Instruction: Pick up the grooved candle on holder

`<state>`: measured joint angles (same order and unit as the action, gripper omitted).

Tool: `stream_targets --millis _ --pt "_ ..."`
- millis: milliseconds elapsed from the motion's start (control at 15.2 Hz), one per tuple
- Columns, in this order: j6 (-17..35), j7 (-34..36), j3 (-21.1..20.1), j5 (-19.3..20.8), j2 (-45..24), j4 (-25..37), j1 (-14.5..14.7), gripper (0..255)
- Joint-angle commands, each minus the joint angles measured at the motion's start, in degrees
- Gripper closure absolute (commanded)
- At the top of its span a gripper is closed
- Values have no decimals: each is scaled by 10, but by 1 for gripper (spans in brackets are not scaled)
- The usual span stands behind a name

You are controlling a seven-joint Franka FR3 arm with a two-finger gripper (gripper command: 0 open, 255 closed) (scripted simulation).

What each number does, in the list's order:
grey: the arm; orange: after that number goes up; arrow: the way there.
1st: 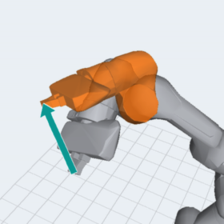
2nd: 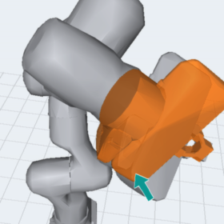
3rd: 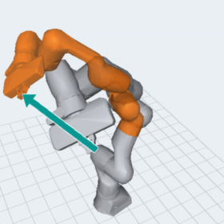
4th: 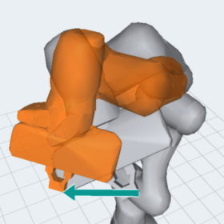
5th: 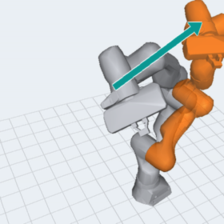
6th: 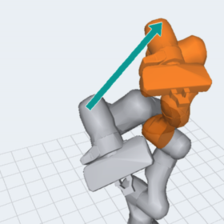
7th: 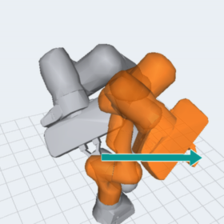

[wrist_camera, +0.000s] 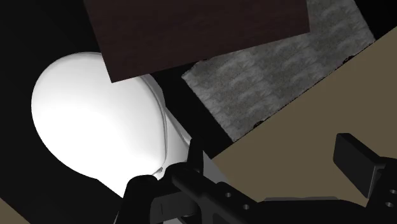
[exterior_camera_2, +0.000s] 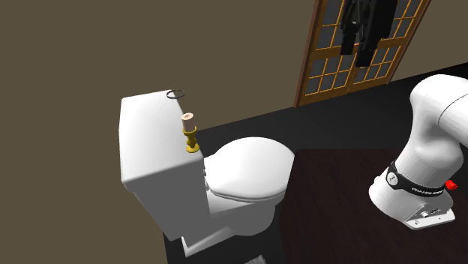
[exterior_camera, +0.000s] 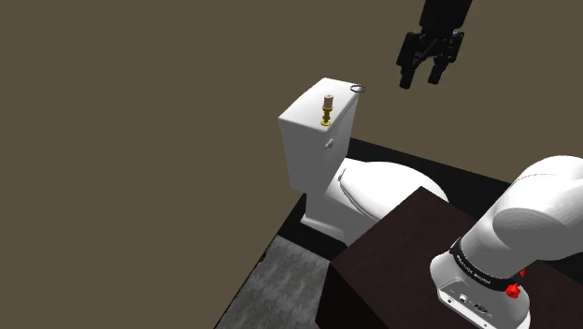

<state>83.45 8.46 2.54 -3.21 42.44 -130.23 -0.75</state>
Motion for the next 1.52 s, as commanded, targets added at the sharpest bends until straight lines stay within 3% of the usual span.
stream_targets --millis 0,726,1452 --pt "0 0 0 0 0 0 0 0" --pt "153 -46 21 26 -207 55 -2 0" --pt "241 -84 35 33 -439 202 -7 0"
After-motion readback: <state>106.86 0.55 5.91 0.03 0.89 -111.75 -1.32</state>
